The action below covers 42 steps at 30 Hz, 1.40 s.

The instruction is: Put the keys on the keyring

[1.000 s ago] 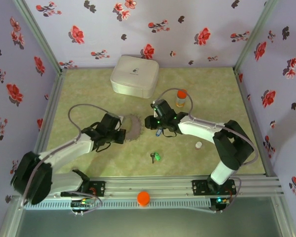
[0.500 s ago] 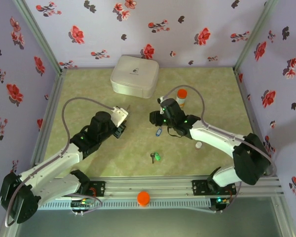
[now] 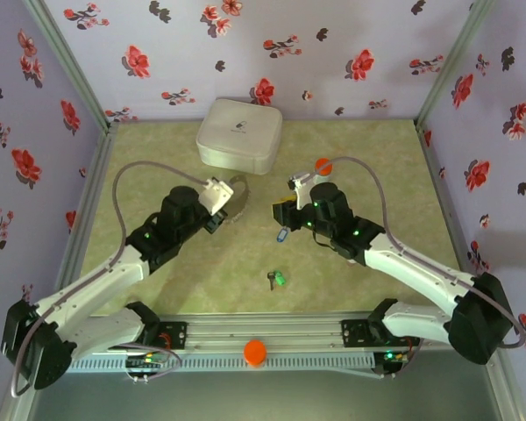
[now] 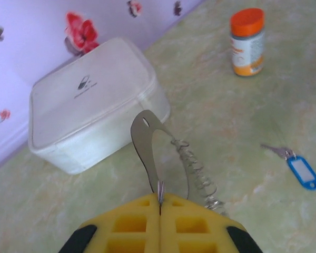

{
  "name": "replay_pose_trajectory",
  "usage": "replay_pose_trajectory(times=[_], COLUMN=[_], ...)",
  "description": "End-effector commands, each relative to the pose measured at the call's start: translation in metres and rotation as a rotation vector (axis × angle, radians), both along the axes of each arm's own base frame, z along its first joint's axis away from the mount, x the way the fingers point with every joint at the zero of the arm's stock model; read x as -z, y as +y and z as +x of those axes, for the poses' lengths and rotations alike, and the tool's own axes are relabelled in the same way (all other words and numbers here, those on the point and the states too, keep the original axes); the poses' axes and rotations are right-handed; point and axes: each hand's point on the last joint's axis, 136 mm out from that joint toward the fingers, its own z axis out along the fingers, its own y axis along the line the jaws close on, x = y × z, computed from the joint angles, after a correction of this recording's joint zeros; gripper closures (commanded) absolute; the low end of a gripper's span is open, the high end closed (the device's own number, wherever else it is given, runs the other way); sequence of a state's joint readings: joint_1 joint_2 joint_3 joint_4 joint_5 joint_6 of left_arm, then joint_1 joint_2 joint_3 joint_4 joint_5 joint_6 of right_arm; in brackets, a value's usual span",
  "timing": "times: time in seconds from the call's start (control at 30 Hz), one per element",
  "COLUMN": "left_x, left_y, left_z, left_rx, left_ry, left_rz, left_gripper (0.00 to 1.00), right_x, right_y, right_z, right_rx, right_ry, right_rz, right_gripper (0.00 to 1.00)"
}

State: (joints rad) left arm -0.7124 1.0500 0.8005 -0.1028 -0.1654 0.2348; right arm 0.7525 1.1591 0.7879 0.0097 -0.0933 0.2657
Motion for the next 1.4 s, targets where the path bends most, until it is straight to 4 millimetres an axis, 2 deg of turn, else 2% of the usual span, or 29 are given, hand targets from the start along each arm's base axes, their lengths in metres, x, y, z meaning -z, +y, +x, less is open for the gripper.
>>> replay_pose_trajectory(times=[0.0,0.17,0.3,0.4,0.53,0.63,0.7,0.77,0.9,1.1,1.17,1.37], left_x=[-0.003,0.007,0.029,0.034,0.013,0.006,0.003,0.003,-0.002,-0.002,-0.002,0.004], left_y=[0.024,0.034,0.032,0.036,0.032,0.025,0.018,0.013,0.008,0.001,-0.006,-0.01], left_z=[0.005,-0.01,-0.031,-0.043,-0.039,-0.039,-0.04,-0.042,-0.048,-0.063,-0.067,-0.074], left_rx=[-0.224,-0.441,-0.592,-0.707,-0.787,-0.837,-0.85,-0.855,-0.854,-0.834,-0.799,-0.819], left_ry=[0.167,0.466,0.716,0.824,0.887,0.981,1.041,1.088,1.145,1.241,1.276,1.335], left_rz=[-0.071,-0.178,-0.268,-0.284,-0.344,-0.361,-0.359,-0.344,-0.334,-0.351,-0.368,-0.404], left_gripper=[1.0,1.0,1.0,1.0,1.0,1.0,1.0,1.0,1.0,1.0,1.0,1.0], right_x=[0.002,0.003,-0.002,-0.002,-0.007,-0.014,-0.01,-0.005,0.006,0.006,0.007,0.009], right_y=[-0.003,-0.001,0.016,0.036,0.073,0.102,0.115,0.123,0.126,0.116,0.114,0.106], right_z=[0.004,0.005,-0.007,-0.029,-0.066,-0.096,-0.104,-0.1,-0.08,-0.041,-0.039,-0.055], right_rx=[0.011,0.02,-0.069,-0.193,-0.392,-0.528,-0.567,-0.547,-0.468,-0.302,-0.3,-0.356], right_ry=[-0.007,0.014,0.016,-0.005,-0.018,-0.033,-0.055,-0.096,-0.223,-0.382,-0.432,-0.595], right_rz=[-0.031,-0.022,-0.021,-0.044,0.015,0.075,0.078,0.074,0.092,0.085,0.079,0.121], right_gripper=[0.66,0.66,0.66,0.64,0.6,0.57,0.57,0.59,0.59,0.6,0.6,0.66])
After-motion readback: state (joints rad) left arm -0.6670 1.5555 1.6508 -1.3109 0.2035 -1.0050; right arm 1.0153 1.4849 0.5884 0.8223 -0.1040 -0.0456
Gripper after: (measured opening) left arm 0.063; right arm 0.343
